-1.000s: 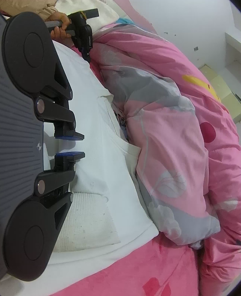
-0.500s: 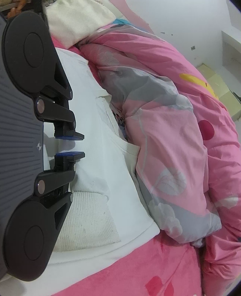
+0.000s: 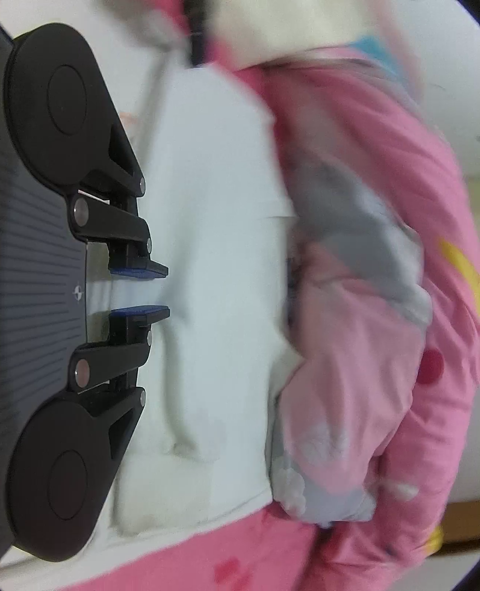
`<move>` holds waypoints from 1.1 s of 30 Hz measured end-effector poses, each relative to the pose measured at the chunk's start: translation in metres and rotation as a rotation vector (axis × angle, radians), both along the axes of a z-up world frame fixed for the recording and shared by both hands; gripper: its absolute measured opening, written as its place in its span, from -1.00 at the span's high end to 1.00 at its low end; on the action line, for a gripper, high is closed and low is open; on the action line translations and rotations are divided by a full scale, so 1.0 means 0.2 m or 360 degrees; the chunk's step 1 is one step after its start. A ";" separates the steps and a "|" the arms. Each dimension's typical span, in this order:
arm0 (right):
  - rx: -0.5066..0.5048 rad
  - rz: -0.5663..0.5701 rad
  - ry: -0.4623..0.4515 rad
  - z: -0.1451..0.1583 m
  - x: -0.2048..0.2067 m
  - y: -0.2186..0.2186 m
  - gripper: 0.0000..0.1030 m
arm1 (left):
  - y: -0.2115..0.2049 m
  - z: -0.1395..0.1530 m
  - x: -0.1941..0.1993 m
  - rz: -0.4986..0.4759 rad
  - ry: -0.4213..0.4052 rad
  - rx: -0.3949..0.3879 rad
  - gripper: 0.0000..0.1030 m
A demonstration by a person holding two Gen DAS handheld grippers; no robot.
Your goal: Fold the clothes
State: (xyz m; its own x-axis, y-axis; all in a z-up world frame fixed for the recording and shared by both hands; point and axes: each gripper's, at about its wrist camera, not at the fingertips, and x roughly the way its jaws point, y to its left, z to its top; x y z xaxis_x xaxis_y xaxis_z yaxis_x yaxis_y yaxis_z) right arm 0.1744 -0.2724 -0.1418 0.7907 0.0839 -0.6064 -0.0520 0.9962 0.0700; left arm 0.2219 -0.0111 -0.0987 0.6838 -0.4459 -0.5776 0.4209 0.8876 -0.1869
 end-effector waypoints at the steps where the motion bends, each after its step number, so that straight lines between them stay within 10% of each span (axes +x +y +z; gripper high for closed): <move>1: -0.0038 0.0004 0.0009 0.01 -0.03 0.01 0.69 | 0.00 -0.01 0.00 -0.0009 0.0001 -0.0009 0.37; 19: -0.0306 -0.0064 0.0047 0.18 0.00 -0.06 0.65 | 0.00 -0.06 0.01 -0.0087 -0.0003 -0.0073 0.25; 26: -0.0169 -0.0252 0.0179 0.02 0.40 -0.24 0.68 | -0.01 -0.06 0.00 -0.0090 -0.0015 -0.0070 0.23; 33: 0.0004 -0.0230 0.0128 0.19 0.39 -0.23 0.66 | -0.01 -0.06 0.01 -0.0089 -0.0011 -0.0071 0.23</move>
